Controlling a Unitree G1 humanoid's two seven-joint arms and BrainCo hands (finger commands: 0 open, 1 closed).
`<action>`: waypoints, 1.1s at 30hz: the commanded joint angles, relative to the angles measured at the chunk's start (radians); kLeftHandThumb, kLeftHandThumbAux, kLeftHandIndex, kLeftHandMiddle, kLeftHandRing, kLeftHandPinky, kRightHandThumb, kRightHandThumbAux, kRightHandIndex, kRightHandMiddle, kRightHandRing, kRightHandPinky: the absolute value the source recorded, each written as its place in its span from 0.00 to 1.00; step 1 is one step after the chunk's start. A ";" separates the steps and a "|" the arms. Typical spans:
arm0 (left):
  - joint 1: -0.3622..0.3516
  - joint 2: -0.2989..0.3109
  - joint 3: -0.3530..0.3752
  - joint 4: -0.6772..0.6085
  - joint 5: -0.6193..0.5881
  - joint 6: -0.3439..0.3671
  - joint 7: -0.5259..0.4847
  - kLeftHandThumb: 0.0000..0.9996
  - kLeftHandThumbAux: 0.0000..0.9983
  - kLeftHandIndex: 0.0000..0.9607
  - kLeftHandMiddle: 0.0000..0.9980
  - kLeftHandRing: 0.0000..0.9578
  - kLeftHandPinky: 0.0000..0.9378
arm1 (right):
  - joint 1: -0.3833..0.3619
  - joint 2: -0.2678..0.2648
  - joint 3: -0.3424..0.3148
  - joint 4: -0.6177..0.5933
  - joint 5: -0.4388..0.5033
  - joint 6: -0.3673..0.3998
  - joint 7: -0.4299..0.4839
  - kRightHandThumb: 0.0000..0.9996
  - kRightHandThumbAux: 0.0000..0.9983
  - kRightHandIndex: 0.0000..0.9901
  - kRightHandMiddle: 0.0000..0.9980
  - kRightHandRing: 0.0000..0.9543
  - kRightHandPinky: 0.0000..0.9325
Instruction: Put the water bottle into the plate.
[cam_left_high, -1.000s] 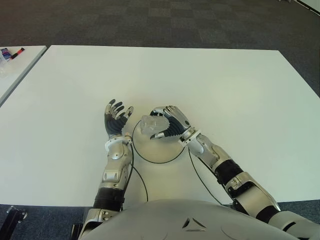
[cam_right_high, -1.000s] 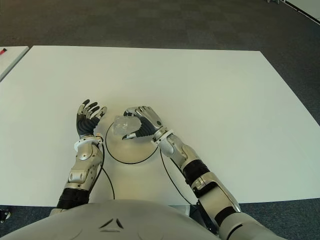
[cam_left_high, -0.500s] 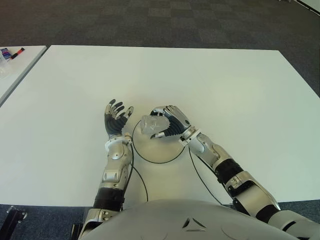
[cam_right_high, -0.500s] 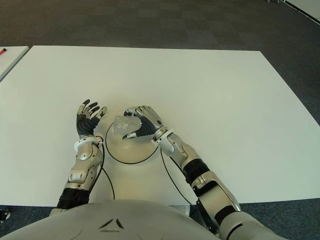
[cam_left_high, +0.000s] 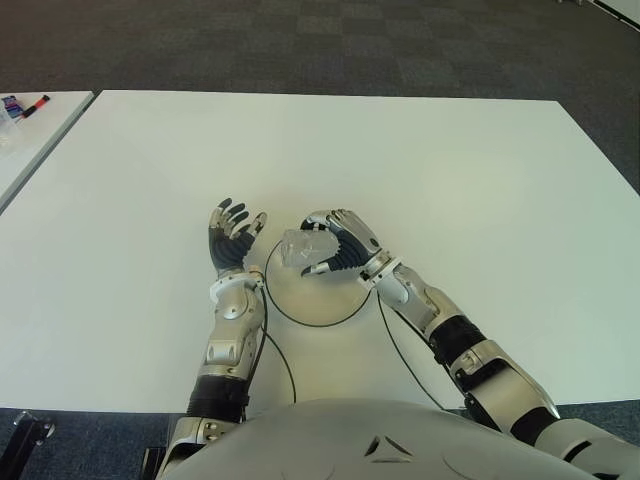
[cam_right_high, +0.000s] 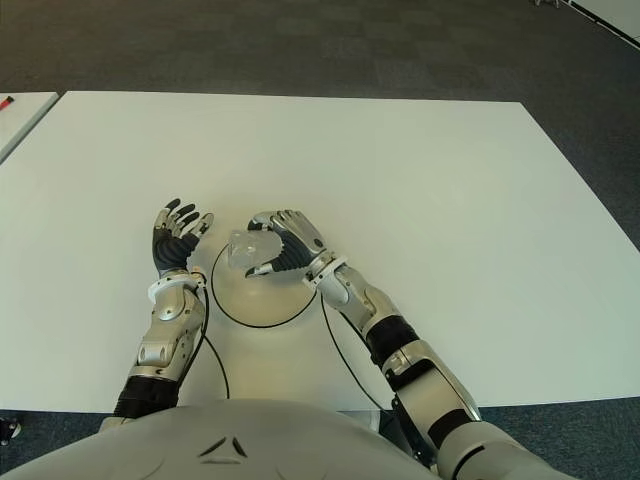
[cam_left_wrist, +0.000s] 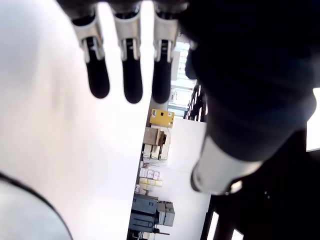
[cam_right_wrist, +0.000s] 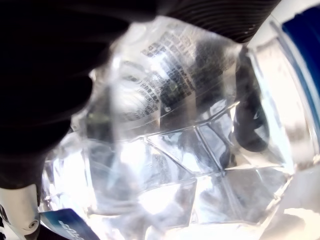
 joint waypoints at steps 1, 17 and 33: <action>0.003 -0.116 -0.008 0.014 0.004 -0.006 0.010 0.11 0.87 0.20 0.28 0.29 0.32 | -0.016 -0.001 -0.005 0.008 0.004 -0.005 -0.001 0.91 0.66 0.27 0.28 0.35 0.43; 0.007 -0.116 -0.011 0.004 0.006 0.009 0.014 0.10 0.88 0.17 0.26 0.28 0.31 | 0.010 -0.066 0.043 -0.136 -0.169 0.186 0.059 0.22 0.39 0.00 0.00 0.00 0.00; 0.008 -0.115 -0.010 0.008 0.002 0.009 0.008 0.09 0.88 0.16 0.25 0.27 0.30 | 0.014 -0.068 0.058 -0.146 -0.219 0.232 -0.012 0.09 0.35 0.00 0.00 0.00 0.00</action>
